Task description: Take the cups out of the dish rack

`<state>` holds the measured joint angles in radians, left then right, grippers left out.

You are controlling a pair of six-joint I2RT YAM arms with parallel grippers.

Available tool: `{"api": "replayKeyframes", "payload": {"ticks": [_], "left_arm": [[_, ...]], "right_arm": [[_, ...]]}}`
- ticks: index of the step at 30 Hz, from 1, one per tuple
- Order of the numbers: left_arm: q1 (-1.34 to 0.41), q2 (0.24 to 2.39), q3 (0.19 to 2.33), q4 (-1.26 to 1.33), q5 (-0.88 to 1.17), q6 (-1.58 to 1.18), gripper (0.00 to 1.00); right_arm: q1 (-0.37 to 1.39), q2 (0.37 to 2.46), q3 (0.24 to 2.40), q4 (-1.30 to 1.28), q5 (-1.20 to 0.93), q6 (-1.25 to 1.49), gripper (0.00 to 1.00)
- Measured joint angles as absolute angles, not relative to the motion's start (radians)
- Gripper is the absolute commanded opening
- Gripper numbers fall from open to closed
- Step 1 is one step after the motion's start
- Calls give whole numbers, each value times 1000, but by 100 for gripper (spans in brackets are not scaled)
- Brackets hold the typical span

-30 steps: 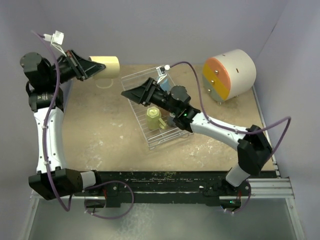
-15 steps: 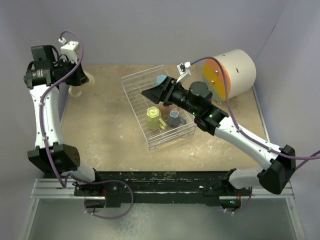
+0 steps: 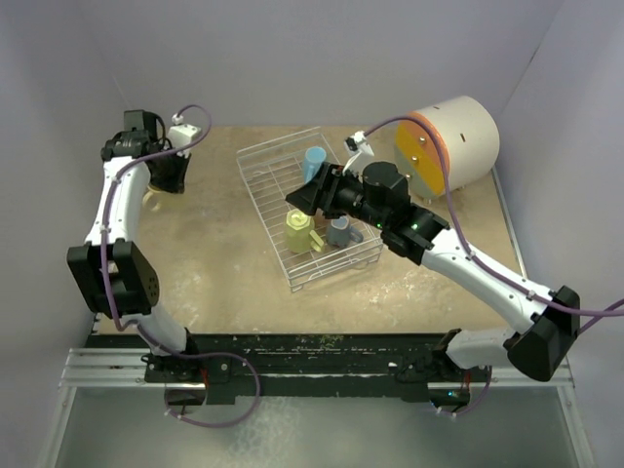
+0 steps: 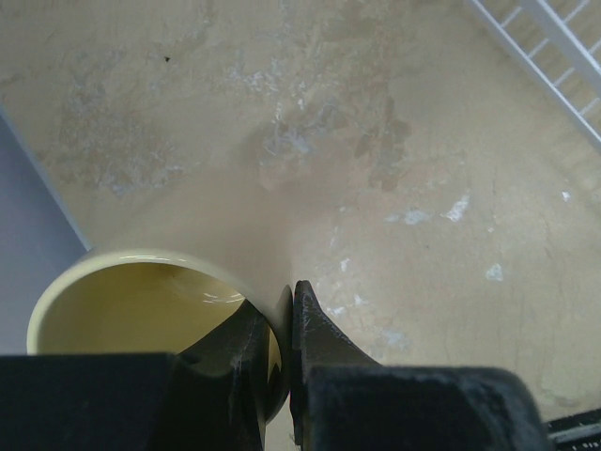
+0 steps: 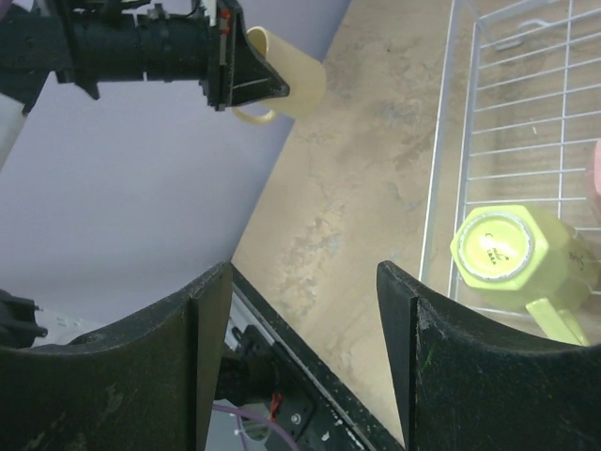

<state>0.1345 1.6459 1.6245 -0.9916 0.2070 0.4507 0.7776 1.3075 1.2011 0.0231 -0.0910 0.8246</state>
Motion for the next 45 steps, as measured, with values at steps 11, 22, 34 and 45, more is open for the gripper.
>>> {"api": "replayKeyframes", "payload": {"ticks": [11, 22, 34, 45], "left_arm": [[128, 1812, 1578, -831, 152, 464, 0], [108, 1918, 1500, -722, 64, 502, 0], [102, 1889, 1423, -611, 31, 508, 0], [141, 1888, 1396, -503, 34, 497, 52]], "right_arm": [[778, 1292, 1201, -16, -67, 816, 66], [778, 1282, 1177, -6, -66, 820, 66], [778, 1254, 1168, -10, -64, 820, 66], [778, 1254, 1168, -33, -50, 820, 75]]}}
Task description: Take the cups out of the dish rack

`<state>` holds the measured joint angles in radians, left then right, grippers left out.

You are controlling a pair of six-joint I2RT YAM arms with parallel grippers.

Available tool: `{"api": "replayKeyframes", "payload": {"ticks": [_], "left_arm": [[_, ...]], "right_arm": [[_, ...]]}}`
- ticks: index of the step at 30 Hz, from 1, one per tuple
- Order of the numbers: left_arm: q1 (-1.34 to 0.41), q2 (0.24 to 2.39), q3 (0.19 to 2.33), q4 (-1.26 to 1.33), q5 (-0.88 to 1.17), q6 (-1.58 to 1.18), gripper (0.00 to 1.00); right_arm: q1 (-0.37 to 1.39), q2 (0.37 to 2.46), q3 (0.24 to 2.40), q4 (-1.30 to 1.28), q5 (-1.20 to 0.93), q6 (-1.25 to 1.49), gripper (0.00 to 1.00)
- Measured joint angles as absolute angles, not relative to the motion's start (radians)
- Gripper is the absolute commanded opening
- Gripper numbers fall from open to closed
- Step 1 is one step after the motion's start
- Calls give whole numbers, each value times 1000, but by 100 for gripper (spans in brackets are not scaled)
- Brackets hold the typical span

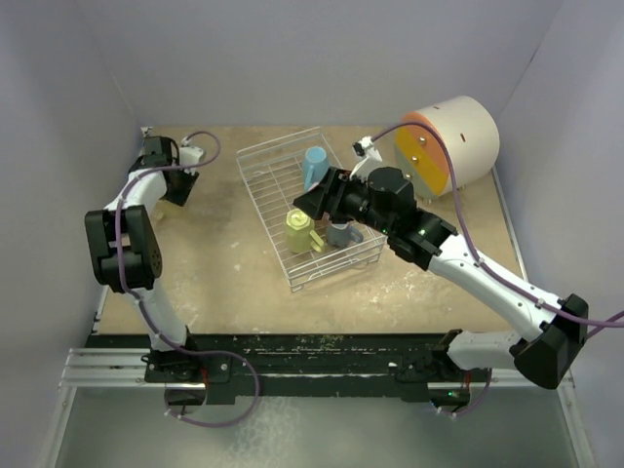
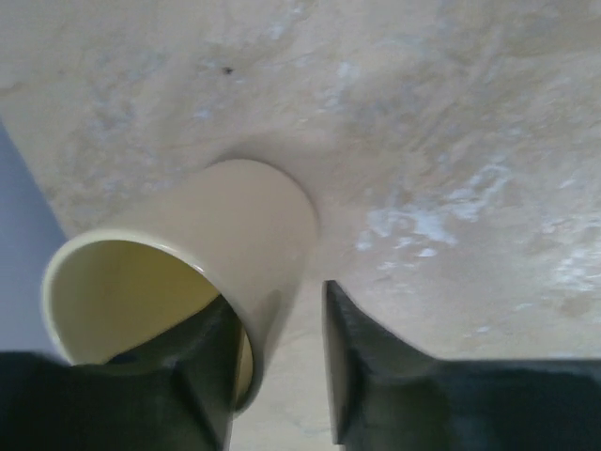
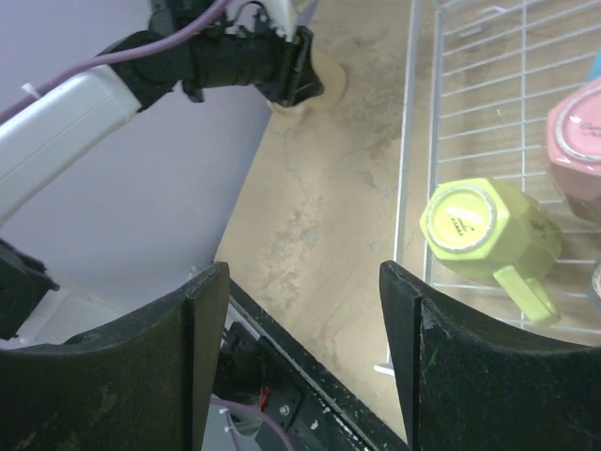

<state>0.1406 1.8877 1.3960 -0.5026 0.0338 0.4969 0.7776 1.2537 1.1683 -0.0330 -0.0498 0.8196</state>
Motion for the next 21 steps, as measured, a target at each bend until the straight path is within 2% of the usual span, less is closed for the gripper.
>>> {"api": "replayKeyframes", "payload": {"ticks": [2, 3, 6, 8, 15, 21], "left_arm": [[162, 1887, 1398, -500, 43, 500, 73], [172, 1887, 1400, -502, 54, 502, 87], [189, 1870, 1407, -540, 84, 506, 92], [189, 1847, 1433, -590, 112, 508, 100], [187, 1726, 1591, -735, 236, 498, 99], [187, 1592, 1689, -877, 397, 468, 99]], "right_arm": [[778, 1254, 1168, -54, -31, 822, 79], [778, 1255, 1169, -65, -17, 820, 80], [778, 1271, 1194, -133, 20, 809, 80], [778, 1292, 1225, -189, 52, 794, 80], [779, 1330, 1288, -382, 146, 684, 66], [779, 1466, 1396, -471, 175, 532, 57]]}}
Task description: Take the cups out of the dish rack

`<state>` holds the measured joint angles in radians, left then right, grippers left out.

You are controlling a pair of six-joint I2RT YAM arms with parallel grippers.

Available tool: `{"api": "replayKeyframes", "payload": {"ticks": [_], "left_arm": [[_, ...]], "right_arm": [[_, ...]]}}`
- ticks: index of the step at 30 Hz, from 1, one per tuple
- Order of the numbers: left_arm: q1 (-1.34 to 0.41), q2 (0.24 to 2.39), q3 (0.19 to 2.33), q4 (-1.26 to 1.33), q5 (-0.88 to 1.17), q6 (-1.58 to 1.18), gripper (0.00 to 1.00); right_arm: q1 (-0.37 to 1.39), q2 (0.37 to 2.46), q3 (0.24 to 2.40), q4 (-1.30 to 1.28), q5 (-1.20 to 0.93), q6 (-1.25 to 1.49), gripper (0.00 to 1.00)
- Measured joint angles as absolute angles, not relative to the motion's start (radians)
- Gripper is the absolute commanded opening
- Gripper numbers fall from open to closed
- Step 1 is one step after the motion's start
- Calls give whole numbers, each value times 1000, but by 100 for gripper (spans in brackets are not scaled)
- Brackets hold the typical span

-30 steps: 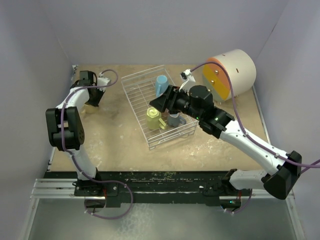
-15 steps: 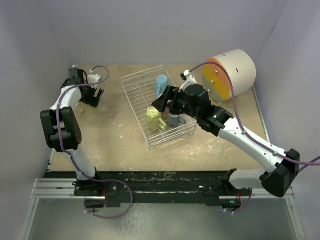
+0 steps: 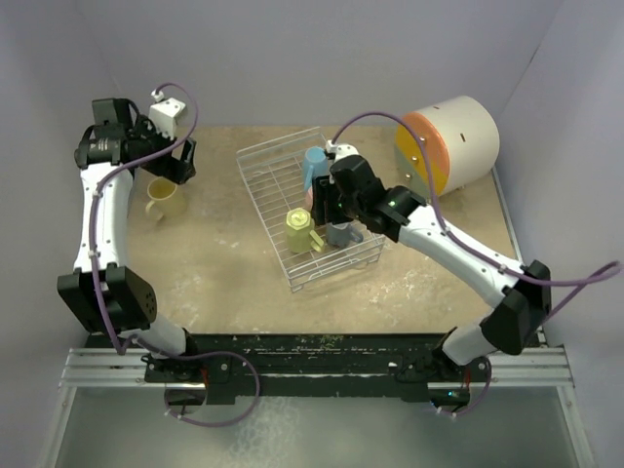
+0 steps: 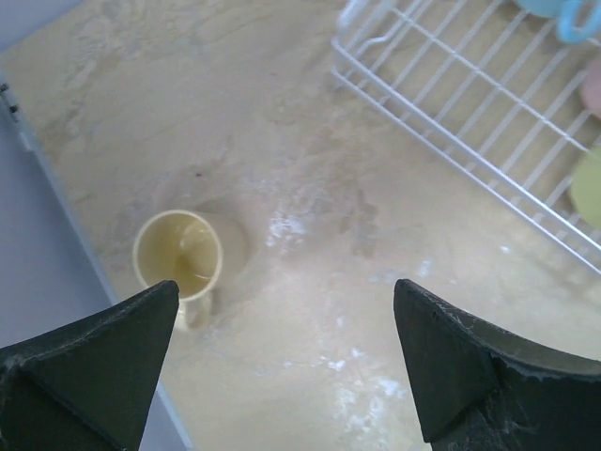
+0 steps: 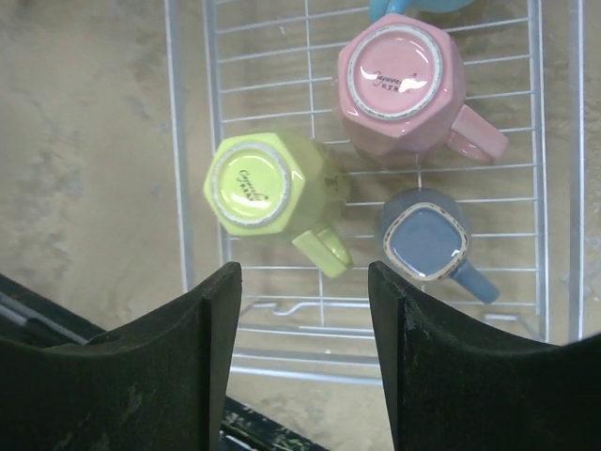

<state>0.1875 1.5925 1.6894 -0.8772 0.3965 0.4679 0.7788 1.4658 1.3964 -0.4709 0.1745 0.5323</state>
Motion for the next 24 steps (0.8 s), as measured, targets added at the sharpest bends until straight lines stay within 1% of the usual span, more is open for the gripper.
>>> {"api": "replayKeyframes", "payload": {"ticks": [6, 8, 11, 24], "left_arm": [[187, 1520, 1685, -998, 514, 454, 99], [187, 1505, 1671, -1023, 546, 448, 99], [187, 1484, 1653, -1052, 582, 437, 99], [187, 1415, 1664, -1106, 682, 374, 99]], "right_arm": [[779, 1606, 1440, -500, 173, 414, 55], [780, 1637, 1443, -504, 171, 385, 52], [786, 1667, 1444, -504, 170, 356, 50], [828, 1772, 1444, -472, 165, 322, 48]]}}
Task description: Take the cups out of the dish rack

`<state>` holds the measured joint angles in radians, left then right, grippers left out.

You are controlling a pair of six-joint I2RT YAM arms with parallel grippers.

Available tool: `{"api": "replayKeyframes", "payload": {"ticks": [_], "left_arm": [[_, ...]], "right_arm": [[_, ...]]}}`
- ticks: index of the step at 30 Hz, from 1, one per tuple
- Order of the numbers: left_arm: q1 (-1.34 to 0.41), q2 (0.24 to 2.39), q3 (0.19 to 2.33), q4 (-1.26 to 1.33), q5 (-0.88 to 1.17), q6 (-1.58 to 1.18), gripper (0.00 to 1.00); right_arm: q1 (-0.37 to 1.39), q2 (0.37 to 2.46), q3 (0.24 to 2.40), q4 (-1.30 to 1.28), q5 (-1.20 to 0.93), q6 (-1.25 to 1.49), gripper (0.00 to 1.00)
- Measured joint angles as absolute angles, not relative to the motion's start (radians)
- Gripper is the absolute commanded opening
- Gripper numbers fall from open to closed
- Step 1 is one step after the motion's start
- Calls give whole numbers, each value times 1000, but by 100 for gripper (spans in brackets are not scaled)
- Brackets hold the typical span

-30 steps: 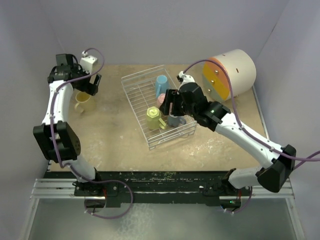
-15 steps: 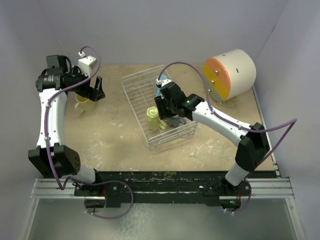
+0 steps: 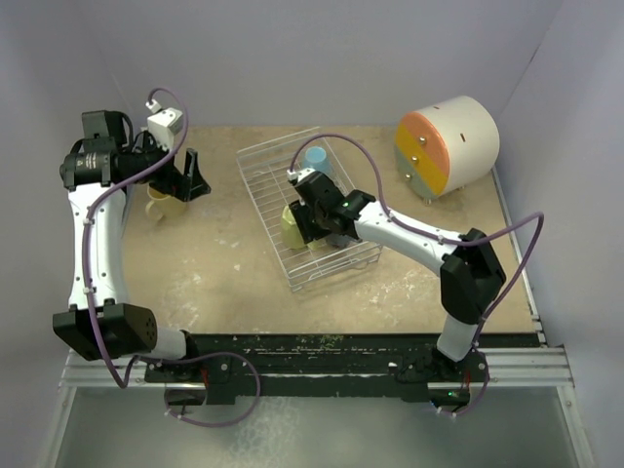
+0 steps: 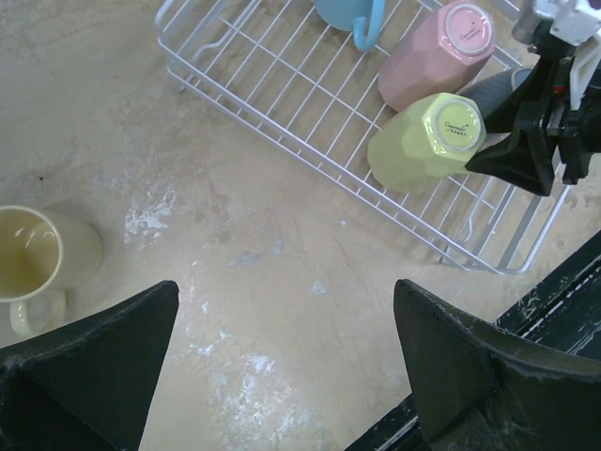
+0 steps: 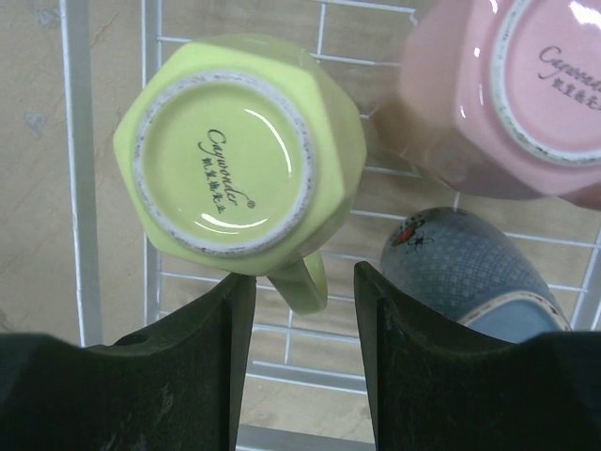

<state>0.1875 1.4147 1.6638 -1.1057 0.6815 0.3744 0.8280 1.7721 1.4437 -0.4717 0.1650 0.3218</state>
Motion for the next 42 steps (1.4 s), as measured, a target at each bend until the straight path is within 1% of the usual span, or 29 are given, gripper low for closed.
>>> {"api": "replayKeyframes", "payload": {"ticks": [8, 13, 15, 16, 17, 18, 26, 30, 35, 39, 42], "left_arm": [[187, 1410, 1672, -1131, 704, 352, 99], [192, 1409, 1672, -1143, 708, 335, 99], [201, 1409, 1672, -1148, 720, 329, 99], [205, 1409, 1672, -1151, 726, 326, 99], [210, 1409, 1672, -1154, 734, 324, 99], [214, 1409, 1671, -1158, 740, 323, 99], [216, 1400, 1627, -1158, 774, 291, 99], [216, 1392, 1589, -1117, 815, 224, 99], [216, 1392, 1556, -1036, 925, 84, 99], [223, 1379, 1496, -919, 1056, -67, 99], [244, 1326, 1365, -699, 1184, -286, 99]], "right_arm": [[850, 1809, 1444, -398, 170, 329, 40], [871, 1839, 1434, -354, 200, 331, 32], [883, 1849, 1423, -337, 221, 334, 22], [888, 1853, 1416, -329, 228, 337, 14], [892, 1855, 1412, -324, 234, 340, 2], [897, 1856, 1409, -319, 246, 347, 0], [907, 1832, 1407, -320, 269, 373, 0], [907, 1739, 1407, -321, 262, 382, 0], [907, 1618, 1461, -293, 235, 419, 0], [907, 1572, 1505, -221, 178, 486, 0], [907, 1556, 1499, -139, 104, 572, 0]]}}
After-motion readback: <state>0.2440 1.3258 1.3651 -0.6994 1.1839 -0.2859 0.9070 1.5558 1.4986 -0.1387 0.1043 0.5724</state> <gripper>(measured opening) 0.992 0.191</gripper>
